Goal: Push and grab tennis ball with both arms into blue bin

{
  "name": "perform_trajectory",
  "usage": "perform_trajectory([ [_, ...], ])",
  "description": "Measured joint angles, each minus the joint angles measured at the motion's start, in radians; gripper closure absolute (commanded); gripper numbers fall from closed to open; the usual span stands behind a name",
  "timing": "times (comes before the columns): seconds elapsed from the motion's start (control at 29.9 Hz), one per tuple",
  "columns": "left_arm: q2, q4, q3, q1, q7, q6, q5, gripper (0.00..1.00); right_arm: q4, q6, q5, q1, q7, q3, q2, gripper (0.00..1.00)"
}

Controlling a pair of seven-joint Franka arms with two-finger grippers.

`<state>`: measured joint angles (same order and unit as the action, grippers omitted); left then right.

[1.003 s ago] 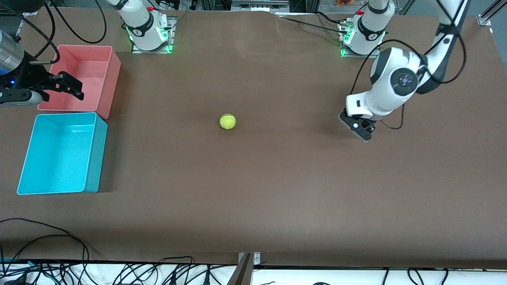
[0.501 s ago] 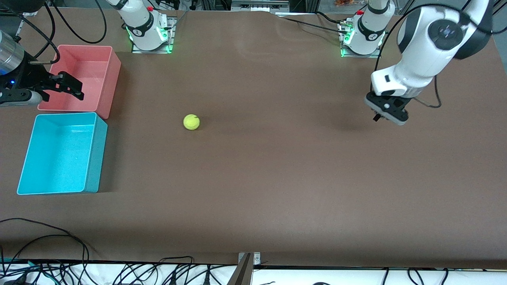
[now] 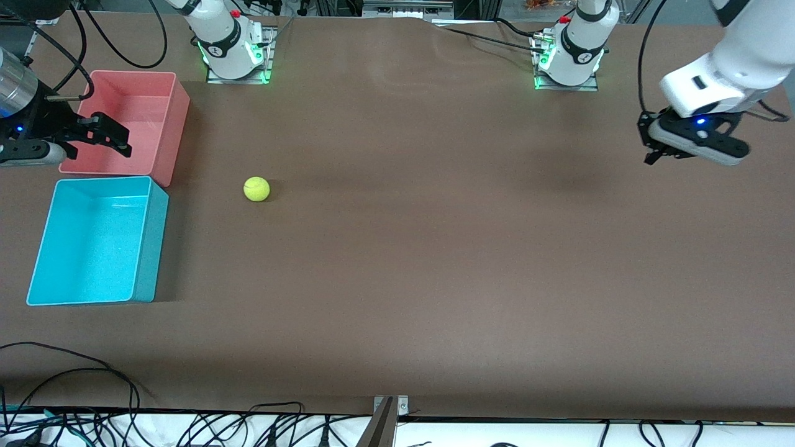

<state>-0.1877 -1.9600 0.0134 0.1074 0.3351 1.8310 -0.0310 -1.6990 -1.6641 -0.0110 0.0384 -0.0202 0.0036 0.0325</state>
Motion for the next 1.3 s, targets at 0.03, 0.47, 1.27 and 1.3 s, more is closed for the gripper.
perform_trajectory([
  [0.03,-0.002,0.011,0.018,0.011,-0.017,-0.019,0.000,1.00,0.000,0.000,0.000,0.000,0.000,0.000,0.000,0.00],
  [0.47,-0.017,0.163,0.055,0.041,-0.260,-0.285,0.001,0.00,0.000,0.000,0.000,0.000,0.000,0.000,0.000,0.00],
  [1.27,-0.030,0.193,0.054,0.043,-0.296,-0.309,0.005,0.00,-0.003,0.110,0.001,0.087,0.007,0.009,-0.030,0.00],
  [1.3,-0.030,0.193,0.051,0.043,-0.298,-0.309,0.006,0.00,-0.004,0.112,0.001,0.092,0.007,0.009,-0.036,0.00],
])
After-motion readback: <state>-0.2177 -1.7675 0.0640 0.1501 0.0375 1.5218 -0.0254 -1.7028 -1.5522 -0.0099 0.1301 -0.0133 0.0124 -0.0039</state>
